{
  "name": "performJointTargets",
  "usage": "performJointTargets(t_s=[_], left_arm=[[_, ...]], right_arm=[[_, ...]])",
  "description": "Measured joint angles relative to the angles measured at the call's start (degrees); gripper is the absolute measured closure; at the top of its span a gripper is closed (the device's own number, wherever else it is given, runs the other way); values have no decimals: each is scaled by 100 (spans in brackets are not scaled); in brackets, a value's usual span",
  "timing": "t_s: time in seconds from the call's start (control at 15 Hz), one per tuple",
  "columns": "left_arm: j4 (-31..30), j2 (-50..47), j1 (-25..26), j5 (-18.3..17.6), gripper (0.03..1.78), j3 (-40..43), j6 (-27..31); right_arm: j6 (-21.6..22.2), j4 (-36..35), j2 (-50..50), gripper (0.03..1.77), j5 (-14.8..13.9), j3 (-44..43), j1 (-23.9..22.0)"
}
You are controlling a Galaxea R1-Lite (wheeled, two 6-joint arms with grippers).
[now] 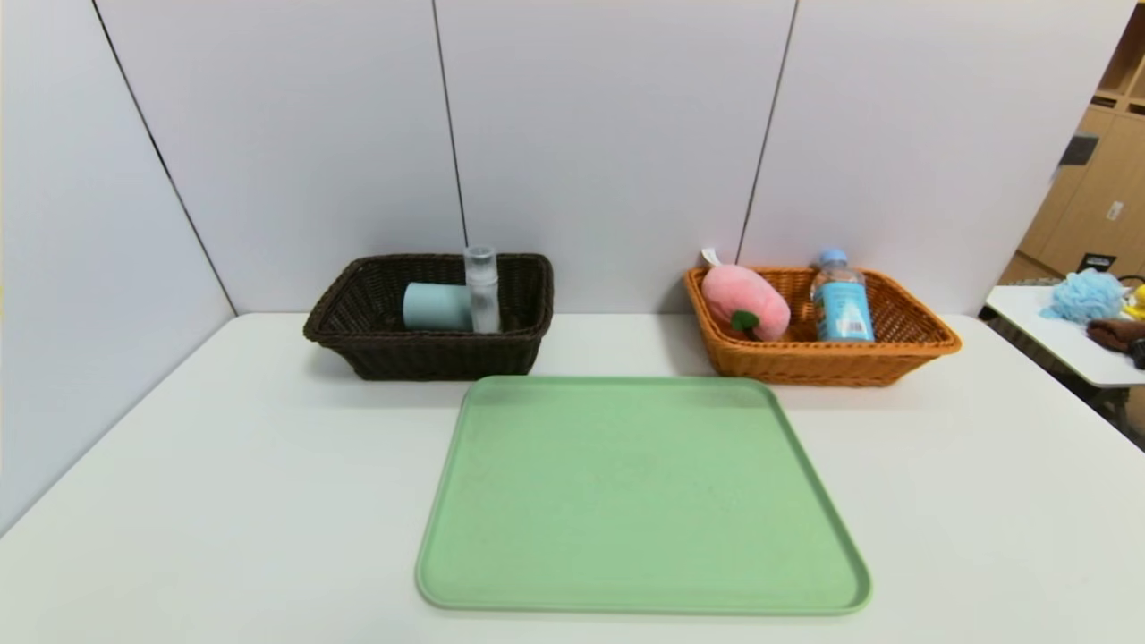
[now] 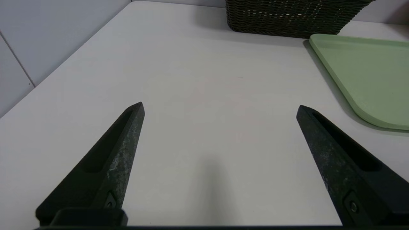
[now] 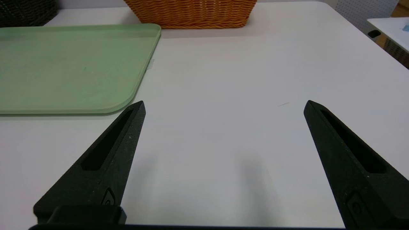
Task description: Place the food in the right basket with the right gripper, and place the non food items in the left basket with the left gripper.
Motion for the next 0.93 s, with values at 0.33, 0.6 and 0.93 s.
performJointTargets(t_s=[0.33,0.6,0.93], left_arm=[[0,0,0,2,12,0,-11],[0,0,0,2,12,0,-9],[0,0,0,0,12,0,-9]], right_arm=[[-5,0,0,9,2,0,0],[-6,0,2,9,2,0,0],[-5,2,2,9,0,0,0]])
